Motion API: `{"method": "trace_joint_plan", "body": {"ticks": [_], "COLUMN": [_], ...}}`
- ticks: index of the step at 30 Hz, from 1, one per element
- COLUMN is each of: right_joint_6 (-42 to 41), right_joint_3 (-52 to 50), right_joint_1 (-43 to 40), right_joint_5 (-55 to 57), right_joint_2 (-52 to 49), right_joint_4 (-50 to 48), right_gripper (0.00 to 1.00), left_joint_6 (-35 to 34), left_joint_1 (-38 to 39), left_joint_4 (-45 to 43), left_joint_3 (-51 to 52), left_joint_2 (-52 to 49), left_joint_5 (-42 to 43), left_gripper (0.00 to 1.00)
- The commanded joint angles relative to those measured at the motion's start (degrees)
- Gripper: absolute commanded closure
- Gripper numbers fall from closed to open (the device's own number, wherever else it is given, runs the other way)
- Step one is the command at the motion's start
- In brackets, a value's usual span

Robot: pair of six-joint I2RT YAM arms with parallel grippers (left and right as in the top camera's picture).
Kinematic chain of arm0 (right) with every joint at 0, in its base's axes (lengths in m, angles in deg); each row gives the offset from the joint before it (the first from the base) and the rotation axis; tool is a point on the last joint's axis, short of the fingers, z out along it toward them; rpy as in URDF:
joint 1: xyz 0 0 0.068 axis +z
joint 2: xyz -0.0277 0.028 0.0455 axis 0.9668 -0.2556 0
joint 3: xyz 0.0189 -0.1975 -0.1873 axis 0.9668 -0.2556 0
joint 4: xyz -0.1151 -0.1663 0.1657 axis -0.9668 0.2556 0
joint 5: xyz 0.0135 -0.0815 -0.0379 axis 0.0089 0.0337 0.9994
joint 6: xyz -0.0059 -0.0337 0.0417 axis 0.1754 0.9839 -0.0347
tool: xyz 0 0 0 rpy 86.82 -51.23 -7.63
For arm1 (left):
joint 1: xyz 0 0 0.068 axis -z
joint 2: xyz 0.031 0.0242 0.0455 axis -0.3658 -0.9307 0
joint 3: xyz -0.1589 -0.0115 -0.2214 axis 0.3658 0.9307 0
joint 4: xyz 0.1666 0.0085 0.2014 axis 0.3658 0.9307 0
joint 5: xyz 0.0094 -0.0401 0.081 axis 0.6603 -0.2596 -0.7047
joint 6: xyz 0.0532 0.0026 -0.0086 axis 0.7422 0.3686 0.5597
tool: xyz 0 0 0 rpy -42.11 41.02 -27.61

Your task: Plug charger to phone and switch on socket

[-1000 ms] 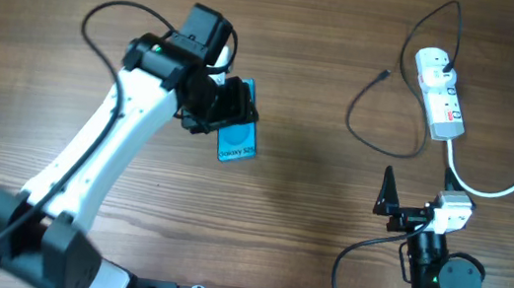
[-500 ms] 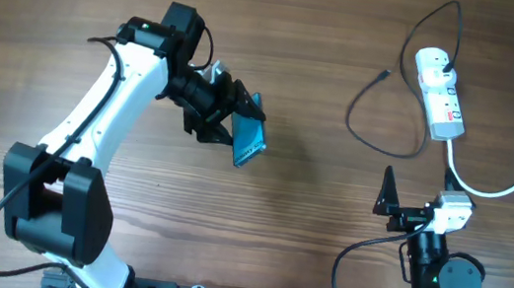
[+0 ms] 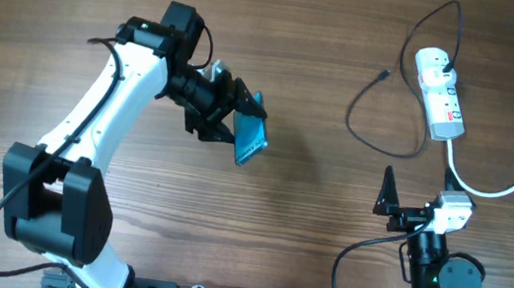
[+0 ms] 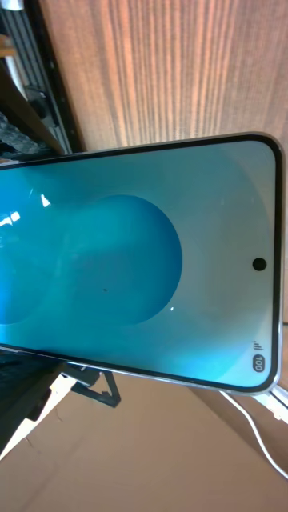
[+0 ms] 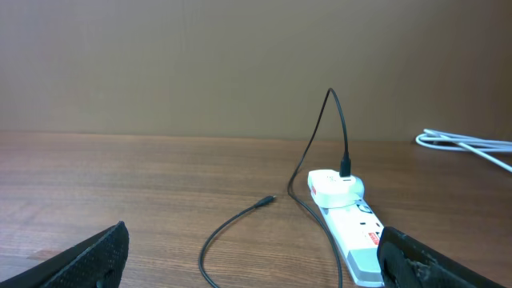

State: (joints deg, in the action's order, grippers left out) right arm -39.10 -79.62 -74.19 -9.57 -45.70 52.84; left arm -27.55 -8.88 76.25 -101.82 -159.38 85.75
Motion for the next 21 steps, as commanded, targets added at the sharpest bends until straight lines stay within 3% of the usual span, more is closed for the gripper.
{"method": "trace_joint_plan", "body": {"ticks": [1, 3, 5, 8, 10, 12, 17, 21], "right_joint_6": [0.17, -0.02, -16.2, -46.49, -59.52, -65.26, -59.36, -46.99], "right_joint_3": [-0.09, -0.09, -0.09, -0.09, -0.09, -0.09, -0.09, -0.09], "right_joint_1": [0.17, 0.17, 0.17, 0.17, 0.17, 0.17, 0.17, 2.56], "right_joint_5": [0.37, 0.24, -2.16, -13.38, -24.39, -35.21, -43.3, -42.62], "right_joint_2": [0.09, 0.09, 0.09, -1.31, -3.63, -6.23, -14.6, -19.61], "right_joint_4": [-0.22, -0.28, -0.35, -1.33, -1.88, -1.88, -1.49, -3.15], "right_gripper": [0.0, 0.0, 0.0, 0.0, 0.0, 0.0, 0.0, 0.0], "left_joint_6": [-0.5, -0.5, -0.5, -0.5, -1.77, -2.29, -3.15, -9.18], "left_joint_1": [-2.58, -3.85, -4.02, -4.02, -4.02, -4.02, -2.64, 1.99], "left_joint_4": [-3.39, -5.33, -6.27, -7.23, -8.39, -9.11, -10.82, -12.74], "left_joint_3": [-1.18, -1.18, -1.18, -1.18, -1.18, -1.18, -1.18, -1.18], "left_joint_2": [1.22, 1.22, 1.2, 1.22, 1.22, 1.22, 1.2, 1.2], "left_joint_5": [-1.36, -6.34, -16.68, -21.24, -21.35, -21.33, -21.4, -27.63], "left_gripper": [0.44, 0.44, 0.44, 0.45, 0.46, 0.47, 0.48, 0.48]}}
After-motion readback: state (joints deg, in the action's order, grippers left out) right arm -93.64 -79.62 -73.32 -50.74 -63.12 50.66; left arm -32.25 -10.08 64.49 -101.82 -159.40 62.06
